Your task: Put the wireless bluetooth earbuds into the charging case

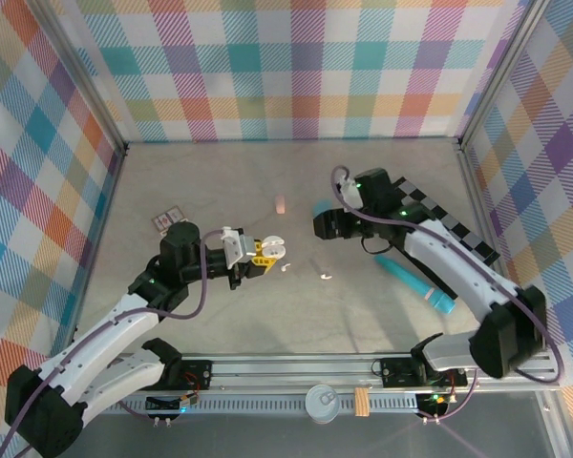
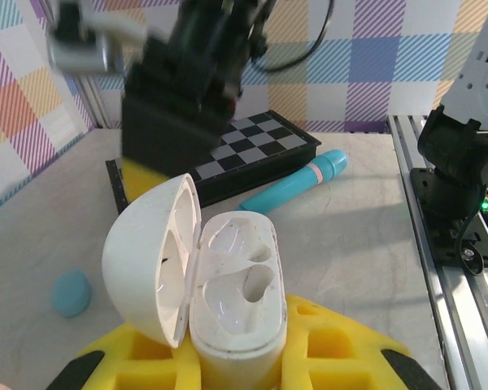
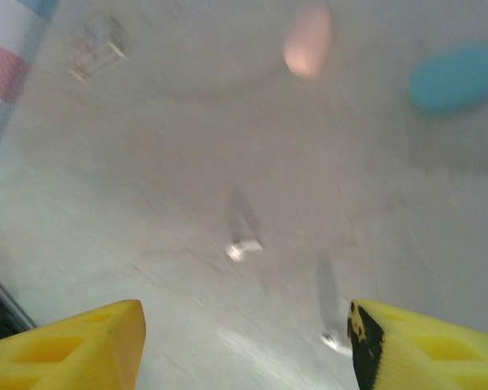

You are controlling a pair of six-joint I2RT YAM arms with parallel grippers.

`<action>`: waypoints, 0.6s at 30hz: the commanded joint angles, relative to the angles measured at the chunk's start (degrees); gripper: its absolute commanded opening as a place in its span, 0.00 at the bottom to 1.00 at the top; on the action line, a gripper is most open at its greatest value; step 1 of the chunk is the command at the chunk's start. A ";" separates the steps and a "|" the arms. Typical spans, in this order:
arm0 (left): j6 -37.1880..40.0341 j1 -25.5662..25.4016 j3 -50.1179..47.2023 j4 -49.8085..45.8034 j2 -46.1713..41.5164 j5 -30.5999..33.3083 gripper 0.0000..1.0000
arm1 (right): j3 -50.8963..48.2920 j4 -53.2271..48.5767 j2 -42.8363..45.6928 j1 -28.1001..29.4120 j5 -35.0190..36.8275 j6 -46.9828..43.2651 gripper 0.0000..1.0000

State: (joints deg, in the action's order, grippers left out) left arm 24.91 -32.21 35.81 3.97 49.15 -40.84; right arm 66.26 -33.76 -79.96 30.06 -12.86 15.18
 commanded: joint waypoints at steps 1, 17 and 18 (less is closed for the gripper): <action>-0.25 -0.49 -1.33 -1.47 -2.57 -0.76 0.11 | 3.20 -11.47 -7.01 0.21 0.94 -3.48 0.60; -0.58 -0.58 -1.89 -4.13 -5.90 -2.66 0.11 | 21.48 -30.80 -35.02 9.89 15.88 -13.23 0.47; -0.47 -0.58 -1.89 -4.14 -5.82 -2.72 0.11 | 21.88 -30.97 -35.87 10.23 16.51 -13.16 0.47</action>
State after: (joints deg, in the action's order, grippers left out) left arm 24.69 -32.25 34.44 0.01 44.03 -41.98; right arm 86.35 -59.68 -113.75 39.46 0.19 3.73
